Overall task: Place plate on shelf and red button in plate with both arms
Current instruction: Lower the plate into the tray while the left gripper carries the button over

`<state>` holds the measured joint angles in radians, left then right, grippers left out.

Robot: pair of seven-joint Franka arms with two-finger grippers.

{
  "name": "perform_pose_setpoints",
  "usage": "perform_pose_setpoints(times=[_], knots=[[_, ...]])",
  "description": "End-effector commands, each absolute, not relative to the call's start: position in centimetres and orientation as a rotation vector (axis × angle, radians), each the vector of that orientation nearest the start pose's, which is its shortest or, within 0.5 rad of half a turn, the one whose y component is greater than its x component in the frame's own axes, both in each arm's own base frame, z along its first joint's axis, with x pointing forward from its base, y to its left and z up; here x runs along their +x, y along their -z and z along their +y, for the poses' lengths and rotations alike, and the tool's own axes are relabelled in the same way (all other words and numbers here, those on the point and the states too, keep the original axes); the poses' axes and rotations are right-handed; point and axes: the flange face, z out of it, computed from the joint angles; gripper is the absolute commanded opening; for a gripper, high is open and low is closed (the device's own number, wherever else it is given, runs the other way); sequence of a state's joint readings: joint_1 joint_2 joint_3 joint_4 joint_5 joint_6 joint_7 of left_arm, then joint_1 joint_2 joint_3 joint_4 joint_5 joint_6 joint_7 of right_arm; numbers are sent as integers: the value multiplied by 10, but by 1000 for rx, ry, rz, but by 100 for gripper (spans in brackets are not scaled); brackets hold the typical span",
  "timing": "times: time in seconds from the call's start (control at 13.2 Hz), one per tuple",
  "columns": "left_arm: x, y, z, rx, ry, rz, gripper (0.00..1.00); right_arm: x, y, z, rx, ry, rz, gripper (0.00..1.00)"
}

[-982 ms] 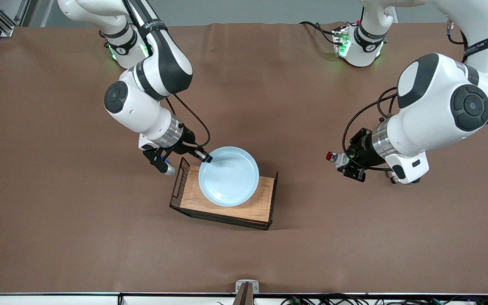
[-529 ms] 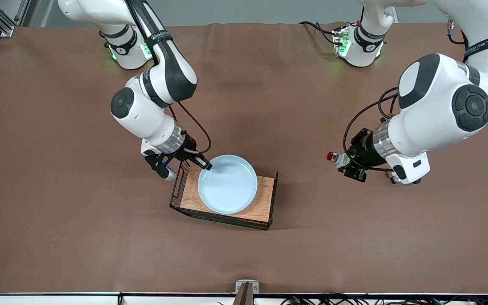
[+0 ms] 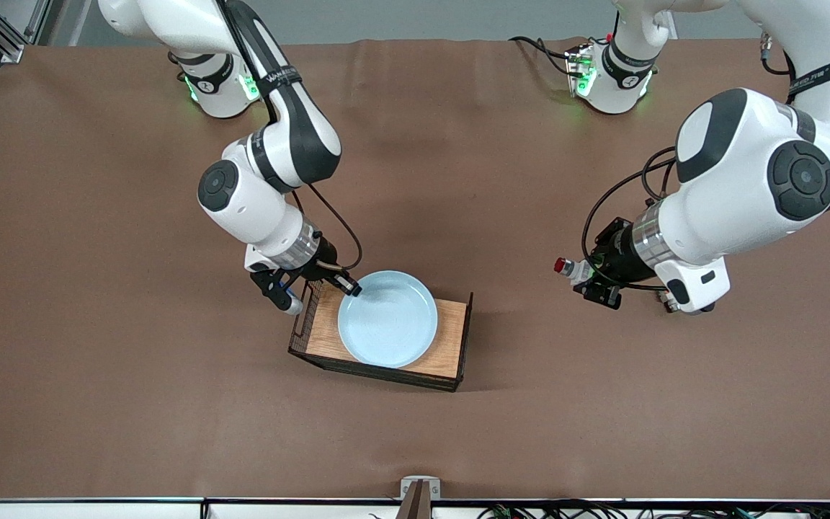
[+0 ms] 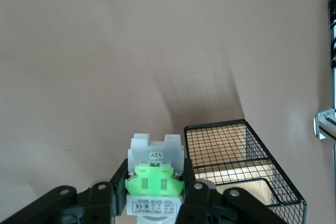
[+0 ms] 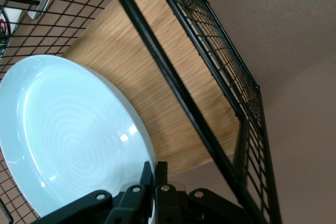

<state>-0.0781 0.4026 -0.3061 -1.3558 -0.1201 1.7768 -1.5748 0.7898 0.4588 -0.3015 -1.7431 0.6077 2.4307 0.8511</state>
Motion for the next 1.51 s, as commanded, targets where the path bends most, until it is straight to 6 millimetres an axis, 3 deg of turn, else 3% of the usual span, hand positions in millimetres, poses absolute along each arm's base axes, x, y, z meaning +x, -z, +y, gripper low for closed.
perform_pose_setpoints(times=[0.0, 0.38, 0.6, 0.91, 1.21, 1.28, 1.36, 1.44], knots=[[640, -512, -231, -2698, -308, -1897, 0, 604, -341, 343, -2537, 27, 974, 0], [640, -511, -231, -2698, -309, -1894, 0, 610, -339, 336, -2532, 28, 994, 3], [640, -512, -231, -2697, -310, -1900, 1, 611, -339, 335, -2527, 26, 1002, 32], [634, -522, -246, -2666, -312, -1956, 1, 610, -339, 335, -2526, 13, 1006, 43], [625, -544, -286, -2664, -300, -2033, 1, 606, -344, 340, -2451, -44, 1173, 72], [621, -546, -299, -2665, -291, -2056, 1, 603, -347, 345, -2424, -66, 1224, 91], [617, -548, -312, -2657, -287, -2092, 1, 602, -354, 347, -2382, -82, 1284, 100], [614, -551, -324, -2661, -277, -2121, 1, 598, -359, 354, -2360, -92, 1311, 100]])
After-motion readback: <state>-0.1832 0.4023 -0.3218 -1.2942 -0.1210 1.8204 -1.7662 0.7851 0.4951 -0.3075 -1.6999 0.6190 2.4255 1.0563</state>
